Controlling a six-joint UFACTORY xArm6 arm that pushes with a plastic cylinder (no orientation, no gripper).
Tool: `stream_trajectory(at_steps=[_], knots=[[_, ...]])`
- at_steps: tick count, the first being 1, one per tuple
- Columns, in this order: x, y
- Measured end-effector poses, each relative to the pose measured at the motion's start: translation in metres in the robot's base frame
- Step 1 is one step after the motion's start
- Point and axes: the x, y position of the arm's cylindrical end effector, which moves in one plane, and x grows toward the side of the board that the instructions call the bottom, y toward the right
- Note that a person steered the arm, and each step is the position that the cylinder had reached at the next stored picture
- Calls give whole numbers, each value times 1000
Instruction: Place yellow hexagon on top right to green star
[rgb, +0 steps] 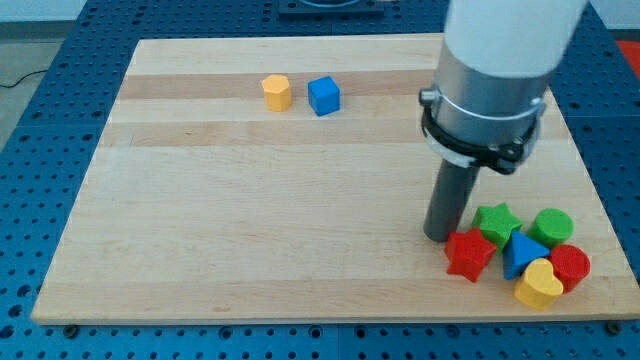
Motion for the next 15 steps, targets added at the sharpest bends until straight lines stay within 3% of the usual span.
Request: stream_trajectory(at_steps=[2,4,7,8,10,13,15], knots=[[-1,-18],[-34,-135],[-196,-301],[-237,-301],[-249,-209],[-184,-161],[-173,-96]])
